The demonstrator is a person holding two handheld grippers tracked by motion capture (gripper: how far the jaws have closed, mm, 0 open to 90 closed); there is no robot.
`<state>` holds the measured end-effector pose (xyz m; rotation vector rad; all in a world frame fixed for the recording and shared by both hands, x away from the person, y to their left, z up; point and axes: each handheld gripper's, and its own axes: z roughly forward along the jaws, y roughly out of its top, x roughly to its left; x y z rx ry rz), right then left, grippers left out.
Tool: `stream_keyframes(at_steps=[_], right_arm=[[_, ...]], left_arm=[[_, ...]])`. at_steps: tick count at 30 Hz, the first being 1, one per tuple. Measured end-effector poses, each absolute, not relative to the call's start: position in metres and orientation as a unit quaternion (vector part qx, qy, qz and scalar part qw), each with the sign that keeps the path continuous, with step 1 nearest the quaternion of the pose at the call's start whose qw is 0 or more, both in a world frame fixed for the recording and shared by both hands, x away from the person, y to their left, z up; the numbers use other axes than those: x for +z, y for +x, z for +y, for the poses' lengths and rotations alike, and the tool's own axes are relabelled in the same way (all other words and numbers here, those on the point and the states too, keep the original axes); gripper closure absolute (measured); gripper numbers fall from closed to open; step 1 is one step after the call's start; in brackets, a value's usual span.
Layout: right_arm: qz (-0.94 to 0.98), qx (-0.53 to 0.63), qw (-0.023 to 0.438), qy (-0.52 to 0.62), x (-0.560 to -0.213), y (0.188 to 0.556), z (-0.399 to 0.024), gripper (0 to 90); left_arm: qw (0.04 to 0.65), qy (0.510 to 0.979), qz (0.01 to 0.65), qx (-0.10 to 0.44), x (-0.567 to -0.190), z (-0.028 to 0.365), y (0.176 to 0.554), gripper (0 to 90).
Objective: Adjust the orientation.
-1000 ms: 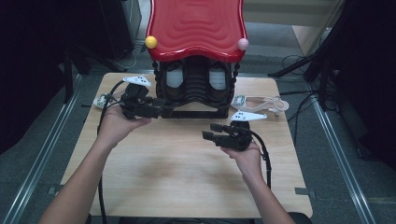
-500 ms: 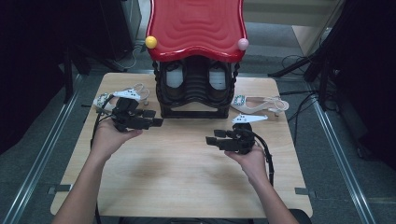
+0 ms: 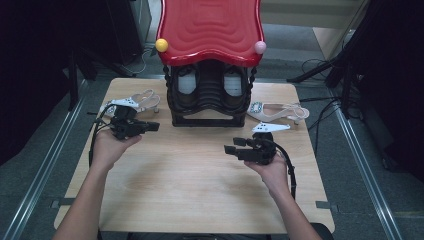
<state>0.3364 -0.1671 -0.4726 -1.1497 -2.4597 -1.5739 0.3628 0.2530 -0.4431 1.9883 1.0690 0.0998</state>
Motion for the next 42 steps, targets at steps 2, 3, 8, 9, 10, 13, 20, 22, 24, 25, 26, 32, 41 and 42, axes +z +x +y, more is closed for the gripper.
stream_keyframes(at_steps=[2,3,8,9,10,13,20,22,24,25,26,32,41,42], right_arm=[[-0.780,-0.503,0.002,-0.373,-0.474,0.336,-0.168,40.4],[-0.777,-0.506,0.003,-0.376,-0.474,0.336,-0.169,40.3],[-0.778,-0.502,0.001,-0.378,-0.473,0.334,-0.170,38.4],[-0.778,-0.501,0.002,-0.379,-0.474,0.334,-0.170,38.1],[-0.779,-0.500,0.001,-0.379,-0.475,0.335,-0.170,37.7],[-0.781,-0.493,0.004,-0.384,-0.479,0.335,-0.169,37.4],[-0.797,-0.471,-0.001,-0.378,-0.483,0.330,-0.163,37.5],[-0.796,-0.474,-0.001,-0.377,-0.483,0.329,-0.162,37.4],[-0.795,-0.474,-0.001,-0.377,-0.483,0.328,-0.163,37.5],[-0.794,-0.475,-0.002,-0.379,-0.483,0.327,-0.163,37.8],[-0.795,-0.473,-0.003,-0.378,-0.483,0.326,-0.163,37.9],[-0.796,-0.468,-0.011,-0.383,-0.484,0.323,-0.167,38.2],[-0.798,-0.461,-0.015,-0.388,-0.487,0.319,-0.172,39.1],[-0.799,-0.459,-0.015,-0.388,-0.487,0.319,-0.172,39.1]], left_arm=[[0.431,0.791,0.432,0.045,-0.443,0.257,0.365,90.0],[0.435,0.788,0.433,0.041,-0.443,0.259,0.366,90.0],[0.442,0.774,0.452,0.037,-0.446,0.268,0.377,90.0],[0.439,0.775,0.453,0.038,-0.446,0.270,0.380,90.0],[0.440,0.773,0.455,0.039,-0.447,0.271,0.382,90.0],[0.429,0.775,0.461,0.049,-0.447,0.273,0.391,90.0],[0.426,0.776,0.462,0.054,-0.447,0.275,0.416,90.0],[0.429,0.775,0.462,0.054,-0.447,0.277,0.423,90.0],[0.430,0.772,0.464,0.054,-0.446,0.278,0.429,90.0],[0.429,0.771,0.468,0.057,-0.445,0.279,0.432,90.0],[0.430,0.769,0.469,0.056,-0.444,0.281,0.435,90.0],[0.429,0.762,0.480,0.065,-0.440,0.290,0.448,90.0],[0.423,0.749,0.506,0.067,-0.432,0.301,0.470,90.0],[0.428,0.743,0.509,0.069,-0.433,0.303,0.472,90.0]])
